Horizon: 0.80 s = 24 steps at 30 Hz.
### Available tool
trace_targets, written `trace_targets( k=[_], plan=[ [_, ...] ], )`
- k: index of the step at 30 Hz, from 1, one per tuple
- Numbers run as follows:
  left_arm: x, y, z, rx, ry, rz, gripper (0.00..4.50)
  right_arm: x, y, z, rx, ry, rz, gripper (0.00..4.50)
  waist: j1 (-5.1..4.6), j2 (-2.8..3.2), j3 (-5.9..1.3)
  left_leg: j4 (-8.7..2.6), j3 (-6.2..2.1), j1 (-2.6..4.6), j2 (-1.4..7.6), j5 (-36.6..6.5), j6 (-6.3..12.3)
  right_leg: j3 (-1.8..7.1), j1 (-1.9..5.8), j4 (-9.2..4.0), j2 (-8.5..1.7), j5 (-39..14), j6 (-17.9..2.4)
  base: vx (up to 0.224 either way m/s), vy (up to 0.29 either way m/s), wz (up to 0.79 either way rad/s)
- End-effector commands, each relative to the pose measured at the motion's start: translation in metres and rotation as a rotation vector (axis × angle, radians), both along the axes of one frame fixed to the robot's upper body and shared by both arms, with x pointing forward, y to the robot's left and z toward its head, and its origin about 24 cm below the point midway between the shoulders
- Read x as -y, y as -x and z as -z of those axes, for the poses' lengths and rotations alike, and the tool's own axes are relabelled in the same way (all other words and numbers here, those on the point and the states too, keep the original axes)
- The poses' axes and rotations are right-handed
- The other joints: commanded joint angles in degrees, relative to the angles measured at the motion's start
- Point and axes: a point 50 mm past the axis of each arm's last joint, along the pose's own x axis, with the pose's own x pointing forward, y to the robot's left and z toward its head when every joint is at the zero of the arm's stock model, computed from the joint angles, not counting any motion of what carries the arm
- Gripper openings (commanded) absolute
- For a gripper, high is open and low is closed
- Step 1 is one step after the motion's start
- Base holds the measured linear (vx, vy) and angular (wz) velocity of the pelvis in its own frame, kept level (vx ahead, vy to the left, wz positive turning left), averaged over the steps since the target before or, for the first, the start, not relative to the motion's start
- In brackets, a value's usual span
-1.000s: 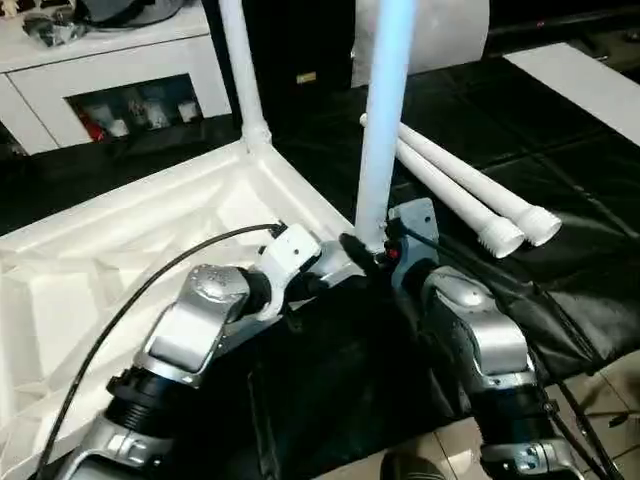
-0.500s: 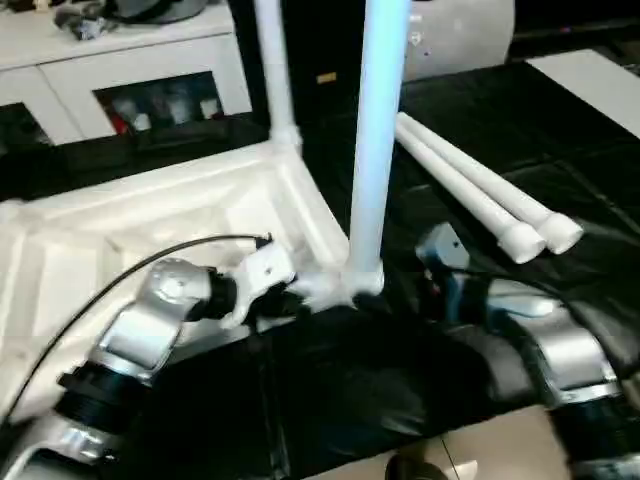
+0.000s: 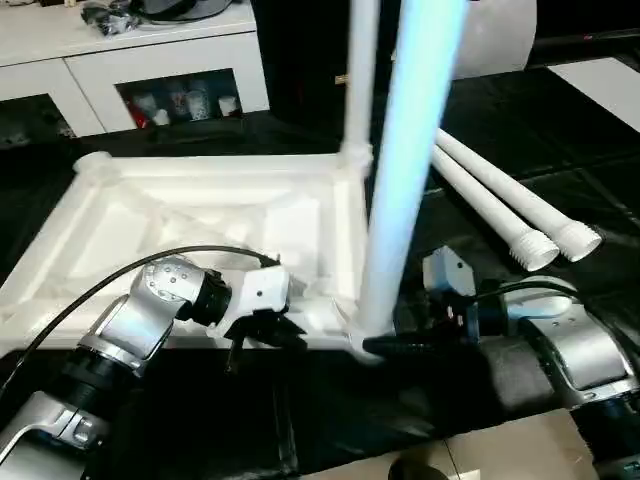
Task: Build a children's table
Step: Rotate leg to tighten
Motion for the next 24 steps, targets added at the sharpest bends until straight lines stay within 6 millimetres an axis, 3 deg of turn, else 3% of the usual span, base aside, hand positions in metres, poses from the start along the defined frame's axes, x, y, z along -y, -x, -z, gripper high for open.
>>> trace_targets(
  k=[1,2,6,13,17,22,23,24],
  plan=[
    [0.0048,0.0002,-0.0057,0.017,-0.016,0.086,0.0,-0.0036,-0.0009,-0.002,0.013,0.004,-0.044,4.0,-0.42,-0.97,-4.31,-3.49,0.64,0.63,0.36,-12.8,3.91,1.32,3.07,-3.41,-1.35,-12.2,-14.4,0.0,0.0,0.0],
    [0.0047,-0.0001,-0.0056,0.018,-0.017,0.093,0.0,-0.0039,-0.0009,-0.0016,0.012,0.004,-0.05,3.71,-0.39,-0.92,-4.34,-3.47,0.63,0.62,0.35,-12.5,3.94,1.32,3.08,-3.36,-1.34,-11.9,-14.4,0.0,0.0,0.0],
    [0.0044,-0.0016,-0.0053,0.025,-0.025,0.109,0.0,-0.0049,-0.0006,0.0003,0.017,0.02,-0.078,3.61,-0.33,-0.92,-4.38,-3.34,0.66,0.49,0.33,-11.9,4.3,1.31,3.1,-3.28,-1.41,-10.9,-14.7,0.0,0.0,0.0],
    [0.0034,-0.0028,-0.0039,0.024,-0.031,0.115,0.0,-0.004,0.001,0.004,0.023,0.058,-0.101,2.86,-0.35,-0.95,-4.13,-3.46,0.61,0.47,0.4,-13.4,3.97,1.31,2.97,-3.47,-1.43,-13.1,-14.2,0.0,0.0,0.0],
    [0.0029,-0.0031,-0.0029,0.024,-0.033,0.116,0.0,-0.0032,0.0006,0.0058,0.026,0.07,-0.098,2.65,-0.4,-0.96,-4.08,-3.59,0.54,0.49,0.45,-14.3,3.51,1.35,2.94,-3.56,-1.45,-14.4,-13.8,0.0,0.0,0.0],
    [0.0025,-0.003,-0.002,0.02,-0.031,0.116,0.0,-0.0034,-0.0017,0.0069,0.014,0.069,-0.074,2.65,-0.43,-0.92,-4.03,-3.62,0.53,0.45,0.41,-14.5,3.44,1.34,2.94,-3.57,-1.43,-14.5,-13.7,0.0,0.0,0.0],
    [0.0022,-0.0031,-0.0019,0.02,-0.032,0.115,0.0,-0.003,-0.0022,0.0072,-0.014,0.061,-0.065,3.17,-0.44,-0.91,-3.99,-3.64,0.55,0.52,0.38,-14.7,3.45,1.33,2.92,-3.62,-1.37,-14.8,-13.8,0.0,0.0,0.0],
    [0.0019,-0.0032,-0.0017,0.02,-0.033,0.114,0.0,-0.0025,-0.003,0.0074,-0.047,0.049,-0.05,3.31,-0.42,-0.83,-3.97,-3.69,0.51,0.54,0.43,-14.9,3.37,1.33,2.91,-3.61,-1.39,-15.2,-13.7,0.0,0.0,0.0]
  ],
)
